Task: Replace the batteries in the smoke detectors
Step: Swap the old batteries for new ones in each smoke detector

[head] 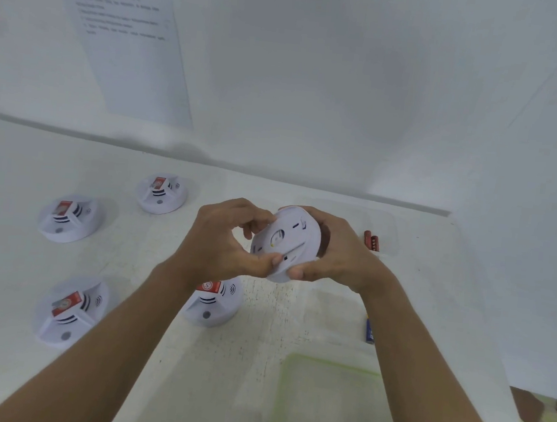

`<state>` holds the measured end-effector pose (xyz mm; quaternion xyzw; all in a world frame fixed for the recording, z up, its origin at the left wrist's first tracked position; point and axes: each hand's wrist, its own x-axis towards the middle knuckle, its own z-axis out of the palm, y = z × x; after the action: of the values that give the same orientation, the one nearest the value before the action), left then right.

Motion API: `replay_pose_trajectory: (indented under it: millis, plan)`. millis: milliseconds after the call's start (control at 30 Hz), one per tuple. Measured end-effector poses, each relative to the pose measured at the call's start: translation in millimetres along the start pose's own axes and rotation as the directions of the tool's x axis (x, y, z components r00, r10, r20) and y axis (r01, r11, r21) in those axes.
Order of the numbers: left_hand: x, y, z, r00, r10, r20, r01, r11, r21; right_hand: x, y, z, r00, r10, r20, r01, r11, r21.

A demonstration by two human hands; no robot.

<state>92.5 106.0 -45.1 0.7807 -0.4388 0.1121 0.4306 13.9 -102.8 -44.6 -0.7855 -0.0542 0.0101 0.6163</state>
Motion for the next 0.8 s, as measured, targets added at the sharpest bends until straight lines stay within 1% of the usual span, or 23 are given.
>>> replay_pose_trajectory:
  millis: [433, 600, 767, 800]
  plan:
    - [1.4, -4.0, -5.3, 0.998, 0.049, 0.033, -0.050, 0.998, 0.046, -0.8, 0.2, 8.4, 1.000, -0.012, 0.003, 0.012, 0.996, -0.087]
    - [1.9, -2.4, -4.2, 0.999, 0.045, -0.005, -0.045, 0.997, 0.055, -0.3, -1.5, 8.9, 0.999, -0.035, -0.016, 0.033, 0.993, -0.110]
    - [0.3, -5.6, -3.8, 0.999, -0.028, -0.040, 0.029, 0.999, 0.022, 1.5, -1.1, 9.5, 0.997, -0.062, -0.042, 0.053, 0.981, -0.186]
    - [-0.6, -6.8, -4.3, 0.998, -0.042, -0.043, 0.043, 0.999, 0.014, 1.4, -1.0, 9.2, 0.997, -0.059, -0.048, 0.050, 0.983, -0.176]
